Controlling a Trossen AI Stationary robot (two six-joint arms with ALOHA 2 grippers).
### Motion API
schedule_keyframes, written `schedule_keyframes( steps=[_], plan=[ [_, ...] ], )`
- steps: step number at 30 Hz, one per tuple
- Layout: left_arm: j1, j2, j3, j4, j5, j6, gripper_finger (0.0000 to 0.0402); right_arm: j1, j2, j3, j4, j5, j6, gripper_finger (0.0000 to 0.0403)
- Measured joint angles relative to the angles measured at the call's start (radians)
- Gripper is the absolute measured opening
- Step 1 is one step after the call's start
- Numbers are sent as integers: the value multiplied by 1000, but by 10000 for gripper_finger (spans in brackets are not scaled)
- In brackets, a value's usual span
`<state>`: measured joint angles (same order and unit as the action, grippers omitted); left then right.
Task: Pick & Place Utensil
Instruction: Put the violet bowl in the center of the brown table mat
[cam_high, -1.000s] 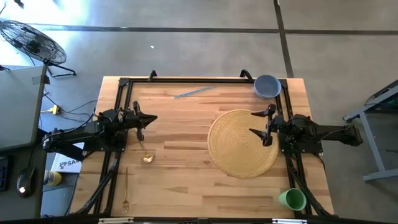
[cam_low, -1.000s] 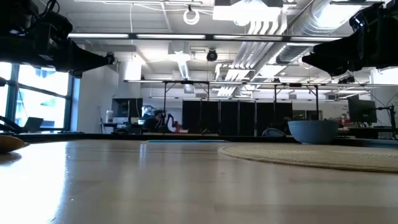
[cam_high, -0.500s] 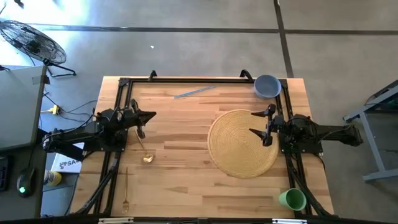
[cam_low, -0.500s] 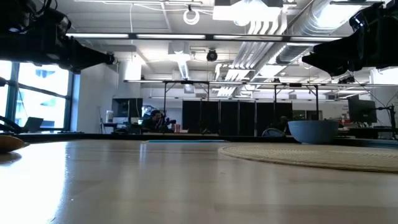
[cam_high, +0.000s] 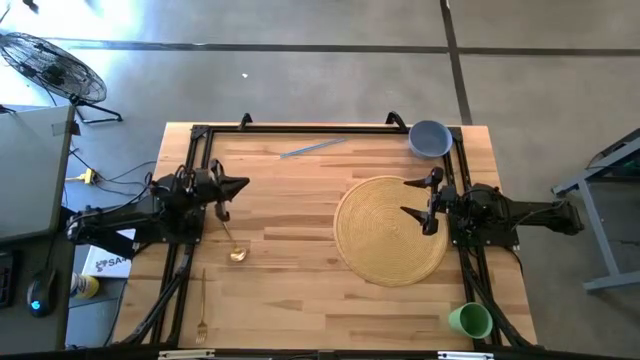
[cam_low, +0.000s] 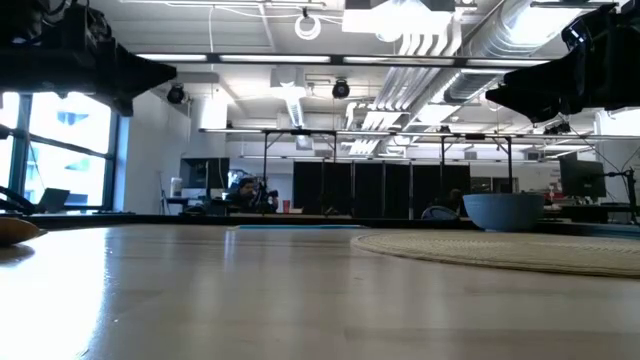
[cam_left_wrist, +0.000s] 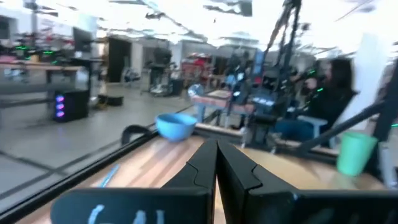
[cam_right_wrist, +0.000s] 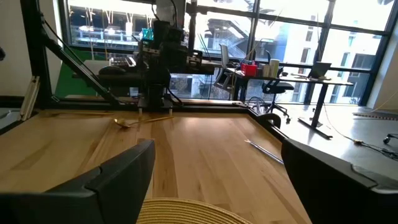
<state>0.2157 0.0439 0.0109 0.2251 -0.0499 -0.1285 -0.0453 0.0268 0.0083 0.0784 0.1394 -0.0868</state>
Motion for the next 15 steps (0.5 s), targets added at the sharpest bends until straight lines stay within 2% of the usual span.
schedule_keyframes(
  steps=[6, 11, 15],
  plan=[
    [0, 115, 0, 121, 90, -11, 7, 0, 0, 0, 0, 0, 0, 344],
    [0, 276, 13, 297, 266, -42, 7, 0, 0, 0, 0, 0, 0, 344],
    [-1, 411, 76, 299, 358, -40, 7, 0, 0, 0, 0, 0, 0, 344]
  ],
)
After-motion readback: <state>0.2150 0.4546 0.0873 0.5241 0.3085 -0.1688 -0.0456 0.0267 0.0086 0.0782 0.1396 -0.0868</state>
